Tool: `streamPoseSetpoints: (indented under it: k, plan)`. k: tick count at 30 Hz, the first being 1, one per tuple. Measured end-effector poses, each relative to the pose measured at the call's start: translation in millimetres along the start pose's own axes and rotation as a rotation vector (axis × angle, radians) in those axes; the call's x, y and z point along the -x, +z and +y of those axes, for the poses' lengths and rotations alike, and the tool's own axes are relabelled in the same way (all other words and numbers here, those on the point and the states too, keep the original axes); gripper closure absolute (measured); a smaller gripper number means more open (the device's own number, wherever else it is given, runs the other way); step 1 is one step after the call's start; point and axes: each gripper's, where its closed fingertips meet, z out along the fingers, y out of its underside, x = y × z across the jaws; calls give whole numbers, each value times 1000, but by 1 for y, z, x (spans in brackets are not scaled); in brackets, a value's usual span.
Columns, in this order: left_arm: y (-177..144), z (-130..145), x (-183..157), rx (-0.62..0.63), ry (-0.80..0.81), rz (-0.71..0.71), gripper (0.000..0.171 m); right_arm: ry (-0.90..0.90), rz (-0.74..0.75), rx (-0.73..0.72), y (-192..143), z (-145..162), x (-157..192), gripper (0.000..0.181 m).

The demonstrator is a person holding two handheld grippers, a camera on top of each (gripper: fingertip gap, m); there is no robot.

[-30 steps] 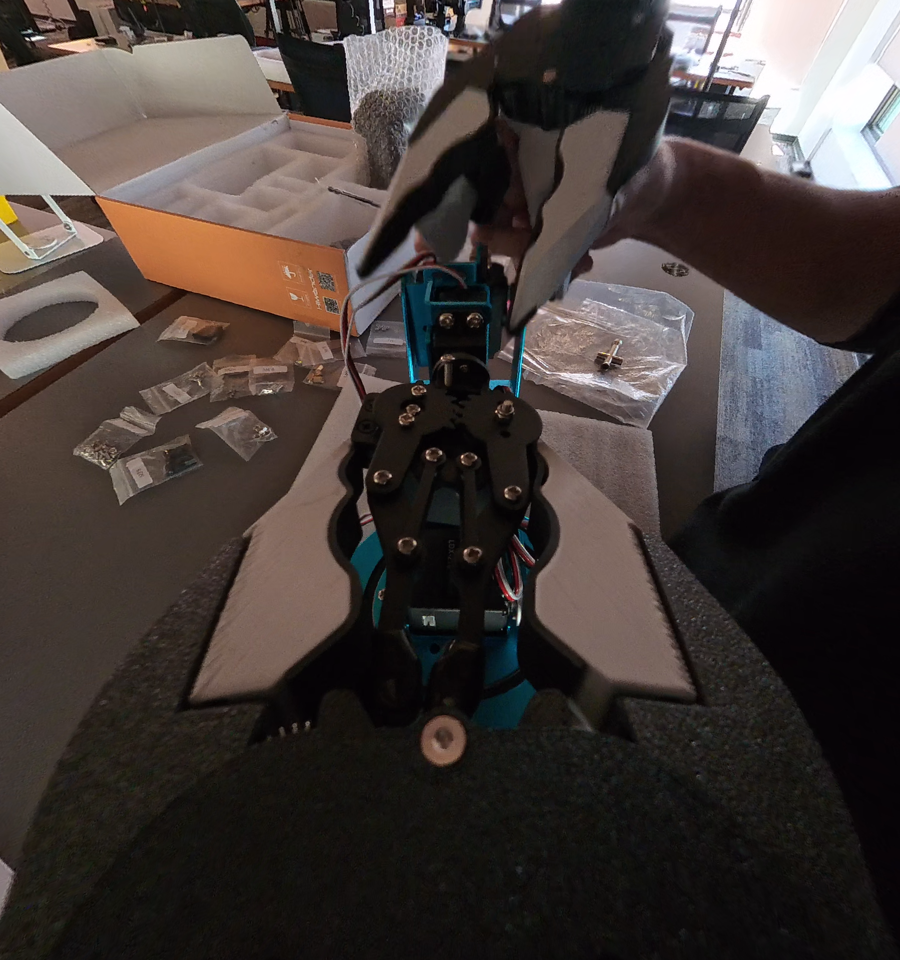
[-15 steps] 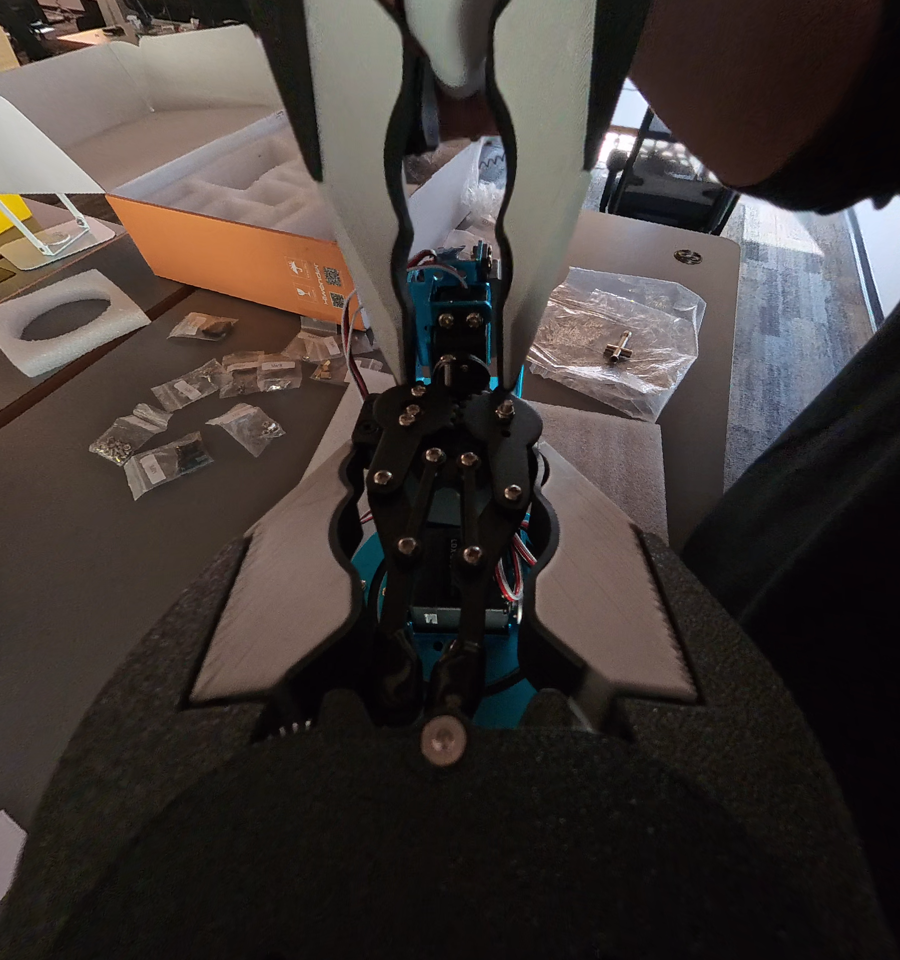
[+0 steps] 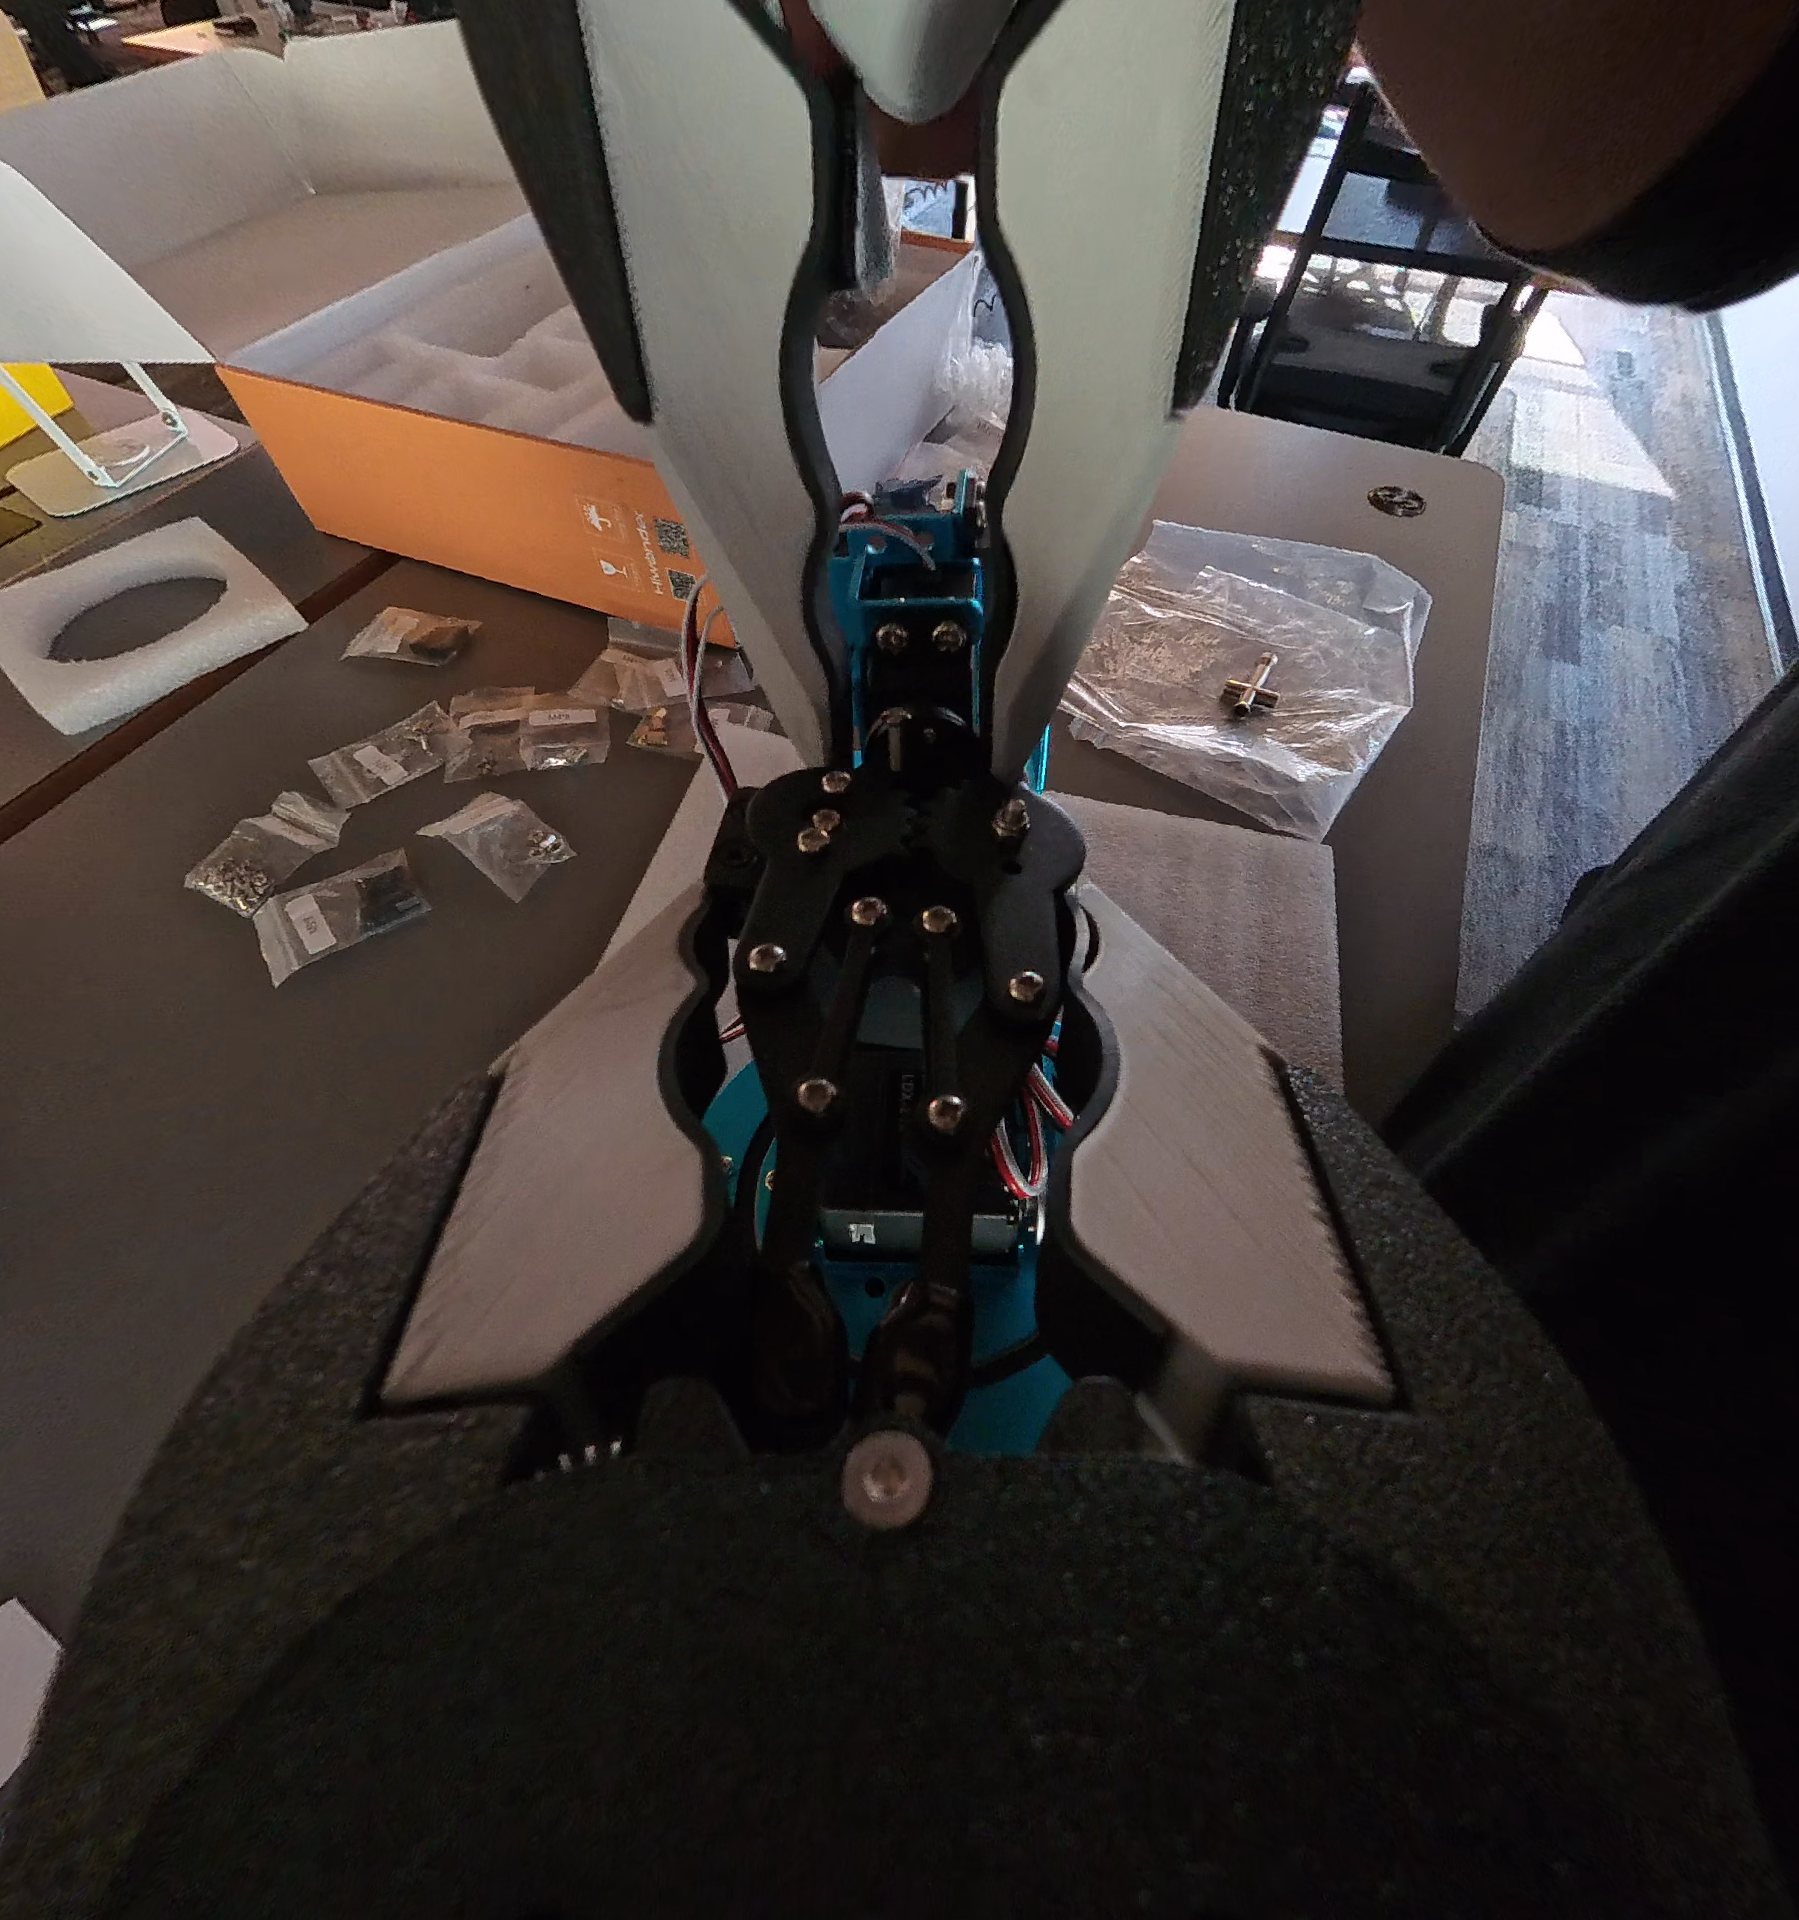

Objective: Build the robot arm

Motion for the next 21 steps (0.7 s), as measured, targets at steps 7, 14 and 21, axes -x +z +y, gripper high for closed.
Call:
streamPoseSetpoints:
  k: [7, 14, 21]
  plan:
    - [0, 0, 0, 0, -21, -1, 108, -6, -52, -18, 0, 0, 0, 159]
    - [0, 1, -1, 0, -38, -1, 108, -30, -76, -9, 1, 1, 1, 161]
    - [2, 1, 0, -7, -58, -25, 108, -12, -124, 11, 0, 3, 0, 161]
